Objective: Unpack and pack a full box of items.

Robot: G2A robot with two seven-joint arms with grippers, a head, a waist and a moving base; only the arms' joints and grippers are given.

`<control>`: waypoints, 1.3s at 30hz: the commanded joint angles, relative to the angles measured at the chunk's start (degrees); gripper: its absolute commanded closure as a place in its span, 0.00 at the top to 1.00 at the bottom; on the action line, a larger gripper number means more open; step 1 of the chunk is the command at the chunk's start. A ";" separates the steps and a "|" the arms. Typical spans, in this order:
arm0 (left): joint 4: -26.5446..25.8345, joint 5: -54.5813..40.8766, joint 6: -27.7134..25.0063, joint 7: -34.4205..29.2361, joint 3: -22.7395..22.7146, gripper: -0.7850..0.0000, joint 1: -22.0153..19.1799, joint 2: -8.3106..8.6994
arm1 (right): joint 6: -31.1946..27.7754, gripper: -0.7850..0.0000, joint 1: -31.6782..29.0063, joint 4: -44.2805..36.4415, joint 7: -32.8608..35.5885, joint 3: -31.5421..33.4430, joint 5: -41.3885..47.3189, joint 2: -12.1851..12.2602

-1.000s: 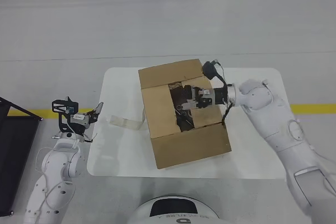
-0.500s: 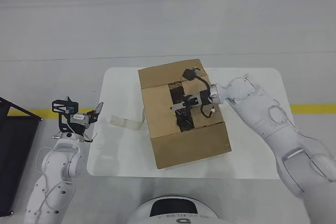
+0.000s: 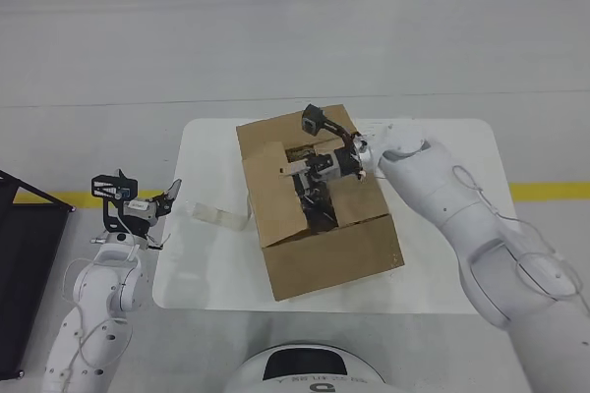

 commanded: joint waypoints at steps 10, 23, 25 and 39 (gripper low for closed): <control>0.00 0.00 0.00 0.00 0.00 1.00 0.00 0.00 | 1.28 1.00 1.43 -1.38 1.28 -2.33 -0.82 -3.05; 1.08 -2.49 2.39 0.32 -1.68 1.00 -0.28 -0.17 | -0.39 1.00 6.81 6.39 -0.40 -10.99 -3.69 -13.52; 1.96 -4.96 3.60 1.00 -3.57 1.00 -0.08 -0.27 | -0.53 1.00 7.12 8.51 -0.55 -11.93 -4.08 -15.12; -0.50 -2.89 2.98 1.13 -3.40 1.00 1.53 -0.73 | 0.52 1.00 8.78 24.00 -5.49 -14.37 -8.96 -22.70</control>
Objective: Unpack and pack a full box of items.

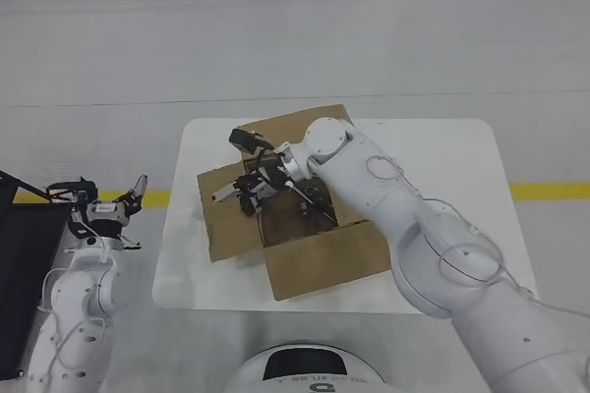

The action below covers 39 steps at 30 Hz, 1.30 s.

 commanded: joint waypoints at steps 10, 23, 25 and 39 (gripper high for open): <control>-2.77 16.45 4.61 -4.62 10.00 1.00 -1.54 -0.75 | -3.74 1.00 3.55 3.17 2.41 4.95 3.95 0.97; 2.53 36.66 8.04 -22.37 18.88 1.00 -8.81 -1.81 | -9.56 1.00 0.55 -15.10 -3.39 17.92 1.71 17.68; 2.64 36.58 7.57 -22.54 19.91 1.00 -9.42 -2.04 | -10.13 1.00 -1.45 -18.57 -3.96 20.53 0.24 20.63; 7.85 43.98 9.34 -31.77 30.36 1.00 -16.01 -4.46 | -13.43 1.00 -16.27 -34.50 -7.28 38.05 -8.64 35.49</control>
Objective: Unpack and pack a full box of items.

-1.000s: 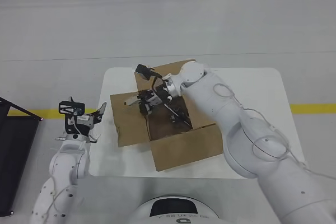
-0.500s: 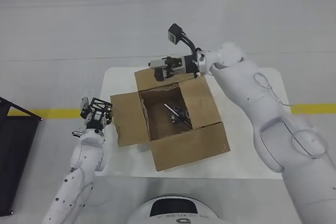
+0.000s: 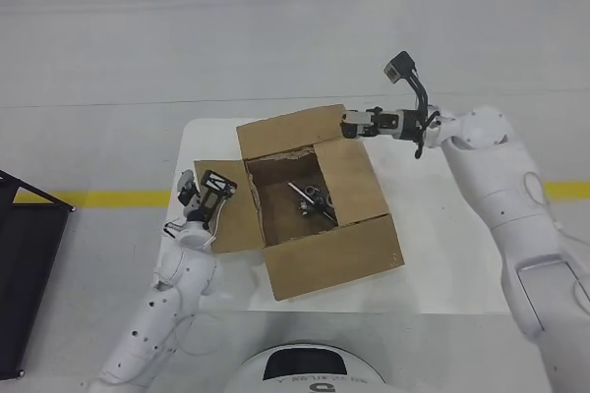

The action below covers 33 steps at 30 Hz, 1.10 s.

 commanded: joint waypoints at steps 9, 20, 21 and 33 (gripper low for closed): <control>0.59 4.18 2.17 -6.39 3.02 1.00 -2.69 -1.50 | 2.32 1.00 -1.26 3.35 2.32 2.08 -1.51 2.29; -11.22 -3.64 11.34 -4.26 -12.61 1.00 6.08 -0.82 | 0.98 1.00 -1.29 3.95 0.98 1.49 -0.98 2.90; -13.14 -4.61 12.08 -3.86 -14.66 1.00 7.43 -0.73 | 0.86 1.00 -1.41 4.02 0.86 1.34 -0.98 2.93; -38.14 -4.85 9.12 2.59 -24.64 1.00 16.95 -0.51 | -0.94 1.00 -0.98 8.03 -0.94 -1.54 0.25 2.47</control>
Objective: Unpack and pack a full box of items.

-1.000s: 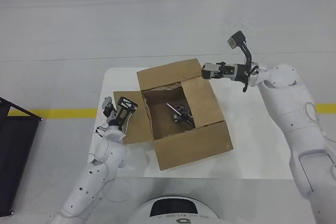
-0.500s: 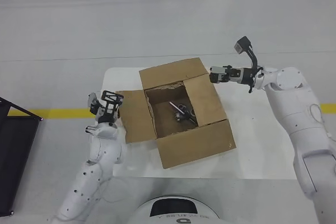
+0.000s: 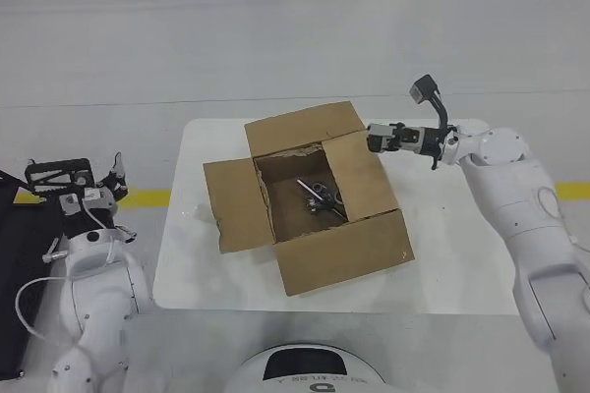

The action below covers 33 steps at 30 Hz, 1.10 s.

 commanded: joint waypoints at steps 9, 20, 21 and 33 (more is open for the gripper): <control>9.70 26.12 -11.78 -8.91 18.17 1.00 -13.57 -0.95 | -2.15 1.00 -0.03 1.52 -2.14 0.30 1.33 1.11; 27.24 25.67 -11.07 -16.56 25.66 1.00 -16.89 -3.21 | -2.38 1.00 -0.80 0.72 -2.38 1.62 1.91 3.15; 27.81 25.35 -10.91 -16.37 25.73 1.00 -16.85 -3.32 | -2.39 1.00 -0.68 0.93 -2.39 1.61 1.73 3.24; 35.60 30.24 -6.48 -18.26 30.85 1.00 -20.35 -5.53 | 0.57 1.00 3.21 8.45 -1.74 -1.44 -4.31 2.27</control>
